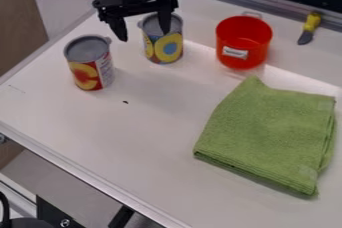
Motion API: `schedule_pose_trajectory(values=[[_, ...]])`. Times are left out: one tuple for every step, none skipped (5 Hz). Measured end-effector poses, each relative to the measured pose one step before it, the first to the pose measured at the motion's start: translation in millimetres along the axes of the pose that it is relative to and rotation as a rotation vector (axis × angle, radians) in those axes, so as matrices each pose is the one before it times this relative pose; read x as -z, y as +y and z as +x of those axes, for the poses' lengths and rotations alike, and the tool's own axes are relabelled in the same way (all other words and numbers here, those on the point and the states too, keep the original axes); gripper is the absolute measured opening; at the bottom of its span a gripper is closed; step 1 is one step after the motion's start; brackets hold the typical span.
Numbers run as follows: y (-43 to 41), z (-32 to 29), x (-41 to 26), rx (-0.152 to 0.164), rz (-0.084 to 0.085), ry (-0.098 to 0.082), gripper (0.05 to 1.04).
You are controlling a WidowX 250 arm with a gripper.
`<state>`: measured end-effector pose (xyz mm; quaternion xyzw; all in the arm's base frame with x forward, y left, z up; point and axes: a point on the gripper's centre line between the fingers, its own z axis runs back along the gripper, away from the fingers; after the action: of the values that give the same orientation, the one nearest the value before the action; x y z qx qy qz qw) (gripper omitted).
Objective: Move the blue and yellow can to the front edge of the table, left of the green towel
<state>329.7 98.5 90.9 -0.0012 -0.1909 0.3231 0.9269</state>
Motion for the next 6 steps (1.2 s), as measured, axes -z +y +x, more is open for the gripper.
schedule_pose_trajectory(values=[[-3.91, 18.79, 5.87, -0.0386, 0.0086, -0.0659, 1.000], [-5.66, 20.64, 7.51, -0.0188, 0.0164, -0.0290, 1.000], [-3.67, 14.15, 12.11, -0.0287, 0.0230, -0.0076, 1.000], [-3.90, 14.46, 7.71, -0.0179, 0.0143, 0.0030, 1.000], [-0.90, 3.99, 17.79, -0.0024, 0.0185, -0.0148, 1.000], [-4.42, 2.39, 7.63, -0.0101, 0.0041, 0.0074, 1.000]])
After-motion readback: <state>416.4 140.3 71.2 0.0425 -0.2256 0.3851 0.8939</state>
